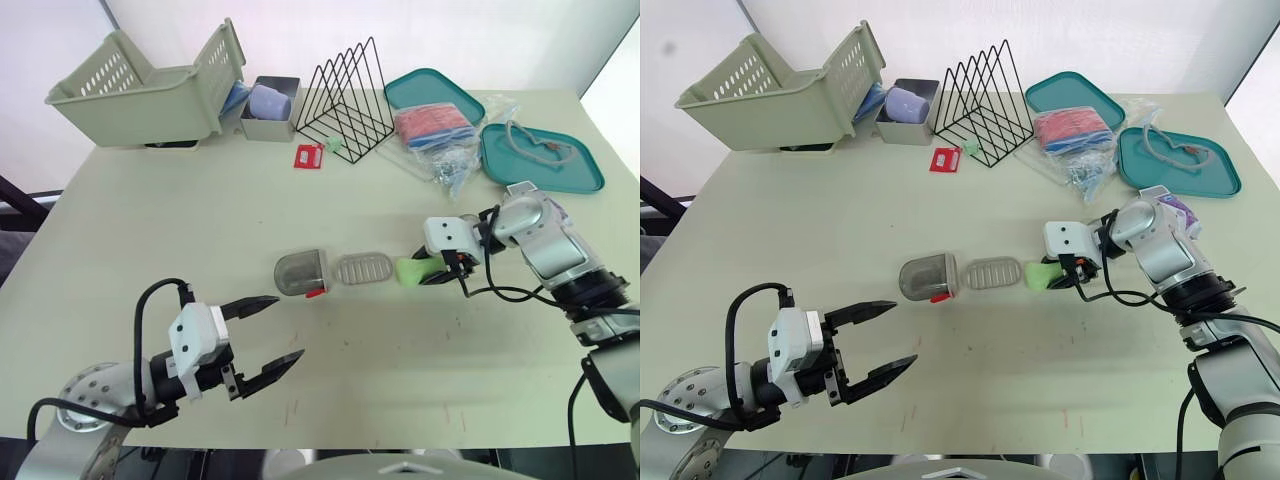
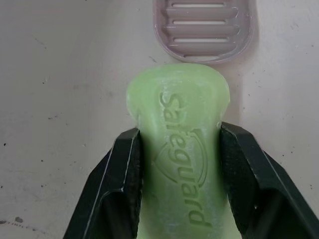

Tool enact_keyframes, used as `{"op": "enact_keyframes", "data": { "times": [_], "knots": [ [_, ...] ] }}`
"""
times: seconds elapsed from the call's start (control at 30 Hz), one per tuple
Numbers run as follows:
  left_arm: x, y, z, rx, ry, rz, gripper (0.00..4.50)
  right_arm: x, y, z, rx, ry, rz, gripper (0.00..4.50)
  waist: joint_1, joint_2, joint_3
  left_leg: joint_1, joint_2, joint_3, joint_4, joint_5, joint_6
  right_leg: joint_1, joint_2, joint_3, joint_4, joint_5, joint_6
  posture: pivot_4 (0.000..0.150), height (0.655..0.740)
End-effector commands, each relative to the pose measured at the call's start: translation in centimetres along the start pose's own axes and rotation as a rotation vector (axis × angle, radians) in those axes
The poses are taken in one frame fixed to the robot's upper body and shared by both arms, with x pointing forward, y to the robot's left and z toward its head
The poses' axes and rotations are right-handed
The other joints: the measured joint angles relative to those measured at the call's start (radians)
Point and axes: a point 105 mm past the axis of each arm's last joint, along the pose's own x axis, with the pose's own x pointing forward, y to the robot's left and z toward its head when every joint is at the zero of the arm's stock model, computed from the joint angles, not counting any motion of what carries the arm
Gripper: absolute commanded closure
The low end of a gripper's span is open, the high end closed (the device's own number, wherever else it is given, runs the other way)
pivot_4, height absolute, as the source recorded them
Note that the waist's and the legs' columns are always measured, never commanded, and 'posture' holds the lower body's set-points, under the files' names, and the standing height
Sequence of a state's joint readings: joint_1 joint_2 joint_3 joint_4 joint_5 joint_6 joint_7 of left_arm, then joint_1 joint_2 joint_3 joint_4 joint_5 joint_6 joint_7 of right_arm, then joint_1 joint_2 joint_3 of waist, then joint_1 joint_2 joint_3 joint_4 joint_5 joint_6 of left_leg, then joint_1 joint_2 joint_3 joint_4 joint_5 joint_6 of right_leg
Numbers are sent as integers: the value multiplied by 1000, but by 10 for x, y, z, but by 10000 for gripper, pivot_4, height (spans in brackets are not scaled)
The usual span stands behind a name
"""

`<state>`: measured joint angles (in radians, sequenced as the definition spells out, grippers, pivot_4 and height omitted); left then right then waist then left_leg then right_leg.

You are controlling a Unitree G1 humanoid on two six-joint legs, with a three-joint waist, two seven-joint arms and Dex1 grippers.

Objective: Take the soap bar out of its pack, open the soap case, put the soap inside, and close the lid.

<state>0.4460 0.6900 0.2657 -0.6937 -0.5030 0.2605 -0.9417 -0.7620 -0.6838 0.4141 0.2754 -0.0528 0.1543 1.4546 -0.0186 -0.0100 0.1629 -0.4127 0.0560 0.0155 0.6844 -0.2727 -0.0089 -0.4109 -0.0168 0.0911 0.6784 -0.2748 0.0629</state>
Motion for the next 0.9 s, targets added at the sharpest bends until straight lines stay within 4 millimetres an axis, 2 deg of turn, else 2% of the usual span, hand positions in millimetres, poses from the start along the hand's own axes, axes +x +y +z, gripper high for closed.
{"op": "enact_keyframes", "data": {
  "times": [0.03,0.17,0.27,0.4,0.63,0.9],
  "knots": [
    [0,-3,8,24,-17,-15,0,-12,-8,15,-43,-28,-35,28917,0,0,0,0,0,0,0,0,0,0,0,0,0,0,0,1500,7400],
    [-1,-1,7,27,-12,-8,0,-21,-10,37,-66,-87,-34,28917,-1,0,0,0,0,0,0,0,0,0,0,0,0,0,0,1500,7400],
    [-2,0,7,28,-13,-3,0,-24,-10,65,-77,-161,-26,28917,-3,0,0,0,0,0,0,0,0,0,0,0,0,0,0,1500,7400],
    [-3,1,5,28,-10,3,0,-10,-6,94,-93,-220,-12,28917,-6,0,0,0,0,-1,0,0,0,0,0,0,0,0,0,1500,7400],
    [-4,2,2,23,-11,11,0,22,-7,103,-107,-209,-12,28917,-4,0,0,-1,0,-1,0,0,0,-1,0,-1,0,0,0,1500,7400],
    [-5,1,0,25,-11,16,0,36,-11,98,-89,-174,-11,28917,-5,0,0,-1,0,-1,0,0,0,-1,0,-1,0,0,0,1500,7400]
  ]
}}
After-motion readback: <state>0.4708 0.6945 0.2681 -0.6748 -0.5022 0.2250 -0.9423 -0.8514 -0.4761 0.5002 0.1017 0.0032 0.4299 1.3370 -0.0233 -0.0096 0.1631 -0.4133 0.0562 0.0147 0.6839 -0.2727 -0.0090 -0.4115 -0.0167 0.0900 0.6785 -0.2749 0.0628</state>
